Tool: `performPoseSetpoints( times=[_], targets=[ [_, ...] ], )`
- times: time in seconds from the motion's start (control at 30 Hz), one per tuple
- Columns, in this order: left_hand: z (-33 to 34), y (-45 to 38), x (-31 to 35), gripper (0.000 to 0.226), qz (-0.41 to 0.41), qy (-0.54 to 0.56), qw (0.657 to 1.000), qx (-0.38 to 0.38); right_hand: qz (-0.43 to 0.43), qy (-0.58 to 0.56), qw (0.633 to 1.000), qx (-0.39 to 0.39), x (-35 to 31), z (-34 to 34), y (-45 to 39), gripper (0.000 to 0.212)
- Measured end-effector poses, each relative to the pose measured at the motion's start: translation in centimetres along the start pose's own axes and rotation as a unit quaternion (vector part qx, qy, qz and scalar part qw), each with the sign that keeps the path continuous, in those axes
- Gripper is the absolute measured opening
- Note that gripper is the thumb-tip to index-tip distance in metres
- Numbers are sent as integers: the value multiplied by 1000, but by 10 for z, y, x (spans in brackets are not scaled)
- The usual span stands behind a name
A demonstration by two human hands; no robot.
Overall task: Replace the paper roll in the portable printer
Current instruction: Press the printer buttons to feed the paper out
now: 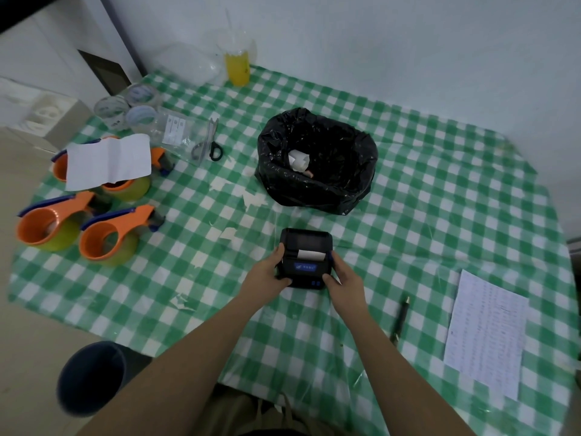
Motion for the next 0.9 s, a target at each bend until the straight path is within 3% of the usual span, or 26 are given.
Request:
performPoseSetpoints(
  times=[0.9],
  targets=[
    [-1, 1, 3, 85, -15, -3, 1000, -11, 4, -8, 1000, -4, 6, 0, -3, 56]
  ],
)
Point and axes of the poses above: each hand's wrist, its own y-axis away from the middle knuckle, its own z-axis out of the palm, x = y × z, the point moved 7 cm from there along -y, towards the middle knuckle, and after that the axes turned 4 degrees about -z, right-handed, at the moved point
